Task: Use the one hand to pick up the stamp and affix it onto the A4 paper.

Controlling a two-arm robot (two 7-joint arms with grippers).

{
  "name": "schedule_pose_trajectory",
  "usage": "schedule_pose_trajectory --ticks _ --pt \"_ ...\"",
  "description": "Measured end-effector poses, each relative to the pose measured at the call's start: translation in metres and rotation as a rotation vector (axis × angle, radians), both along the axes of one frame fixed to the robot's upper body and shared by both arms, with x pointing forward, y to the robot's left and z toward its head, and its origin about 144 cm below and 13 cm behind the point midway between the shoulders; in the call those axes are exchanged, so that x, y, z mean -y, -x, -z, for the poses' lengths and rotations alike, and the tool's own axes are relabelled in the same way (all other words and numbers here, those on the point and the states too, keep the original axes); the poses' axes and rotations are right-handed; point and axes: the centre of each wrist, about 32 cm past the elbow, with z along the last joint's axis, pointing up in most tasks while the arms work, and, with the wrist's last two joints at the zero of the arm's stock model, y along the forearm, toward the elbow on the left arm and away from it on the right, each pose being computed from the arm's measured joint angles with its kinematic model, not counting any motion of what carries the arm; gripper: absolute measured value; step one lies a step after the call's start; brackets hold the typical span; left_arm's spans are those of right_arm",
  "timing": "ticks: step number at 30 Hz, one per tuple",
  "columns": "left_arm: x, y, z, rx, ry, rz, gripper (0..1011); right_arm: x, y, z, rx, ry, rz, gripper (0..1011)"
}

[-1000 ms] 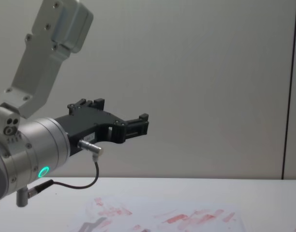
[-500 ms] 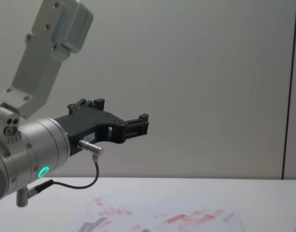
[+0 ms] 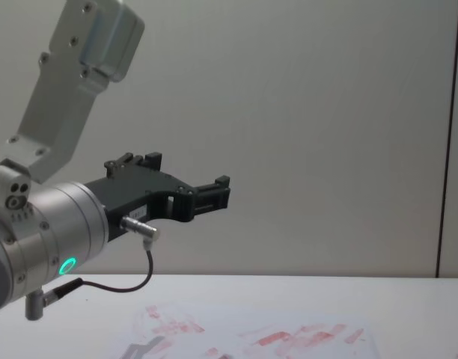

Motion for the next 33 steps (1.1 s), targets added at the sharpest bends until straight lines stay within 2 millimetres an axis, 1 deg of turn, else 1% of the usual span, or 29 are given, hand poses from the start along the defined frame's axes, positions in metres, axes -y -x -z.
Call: schedule_pose_trajectory --ticks 12,13,16,18,22,23,24,25,26,27,33 --pt "0.0000 0.0000 0.0000 0.000 0.000 0.000 1002 -0.0009 0.0012 0.0013 0.004 -0.010 0.006 999" --pt "0.0000 0.0000 0.0000 0.000 0.000 0.000 1003 -0.0009 0.0013 0.0014 0.004 -0.011 0.007 964" --pt "0.0000 0.0000 0.0000 0.000 0.000 0.000 1002 -0.0010 0.0014 0.0014 0.005 -0.011 0.007 927" --pt "0.0000 0.0000 0.0000 0.000 0.000 0.000 1002 -0.0010 0.0015 0.0014 0.006 -0.012 0.008 855" --pt "0.0000 0.0000 0.0000 0.000 0.000 0.000 1003 -0.0010 0.0015 0.0013 0.007 -0.013 0.009 762" --pt "0.0000 0.0000 0.0000 0.000 0.000 0.000 1002 -0.0010 0.0015 0.0013 0.007 -0.013 0.009 705" --pt "0.0000 0.0000 0.0000 0.000 0.000 0.000 1002 -0.0011 0.0016 0.0013 0.007 -0.013 0.009 705" --pt "0.0000 0.0000 0.0000 0.000 0.000 0.000 1002 -0.0011 0.0016 0.0013 0.007 -0.013 0.009 676" --pt "0.0000 0.0000 0.0000 0.000 0.000 0.000 1002 -0.0011 0.0016 0.0013 0.008 -0.014 0.009 603" --pt "0.0000 0.0000 0.0000 0.000 0.000 0.000 1002 -0.0011 0.0016 0.0013 0.008 -0.014 0.009 603" --pt "0.0000 0.0000 0.0000 0.000 0.000 0.000 1002 -0.0013 0.0018 0.0013 0.008 -0.015 0.010 406"
